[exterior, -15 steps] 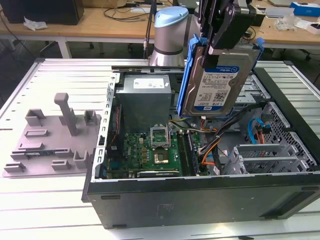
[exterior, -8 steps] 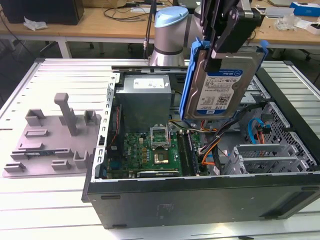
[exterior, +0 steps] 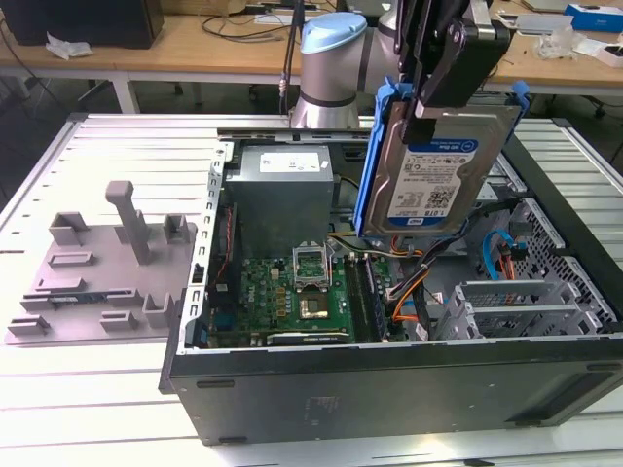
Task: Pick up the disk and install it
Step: 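Insert the disk into the insertion slot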
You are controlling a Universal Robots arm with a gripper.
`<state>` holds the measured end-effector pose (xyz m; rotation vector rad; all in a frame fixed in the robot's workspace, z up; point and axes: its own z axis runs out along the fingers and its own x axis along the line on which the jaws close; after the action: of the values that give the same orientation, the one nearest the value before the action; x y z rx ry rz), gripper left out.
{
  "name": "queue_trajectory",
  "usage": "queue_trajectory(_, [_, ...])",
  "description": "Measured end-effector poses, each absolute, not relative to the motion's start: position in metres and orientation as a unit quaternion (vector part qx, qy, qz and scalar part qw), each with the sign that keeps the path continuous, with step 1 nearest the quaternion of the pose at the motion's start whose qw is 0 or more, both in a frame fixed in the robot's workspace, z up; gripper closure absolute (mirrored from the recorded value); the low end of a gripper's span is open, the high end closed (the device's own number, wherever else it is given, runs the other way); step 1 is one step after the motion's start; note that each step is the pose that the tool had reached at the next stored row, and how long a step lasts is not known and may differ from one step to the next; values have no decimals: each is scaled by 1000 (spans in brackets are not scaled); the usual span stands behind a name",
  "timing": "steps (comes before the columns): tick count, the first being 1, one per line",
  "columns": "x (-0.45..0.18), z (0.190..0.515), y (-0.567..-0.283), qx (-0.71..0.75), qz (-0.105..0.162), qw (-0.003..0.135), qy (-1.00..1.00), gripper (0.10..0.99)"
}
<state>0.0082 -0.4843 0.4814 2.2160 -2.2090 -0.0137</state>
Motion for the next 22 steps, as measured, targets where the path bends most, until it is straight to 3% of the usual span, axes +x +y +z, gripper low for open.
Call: queue_trajectory(22, [19,481,-523,696,-2,4,-718,718])
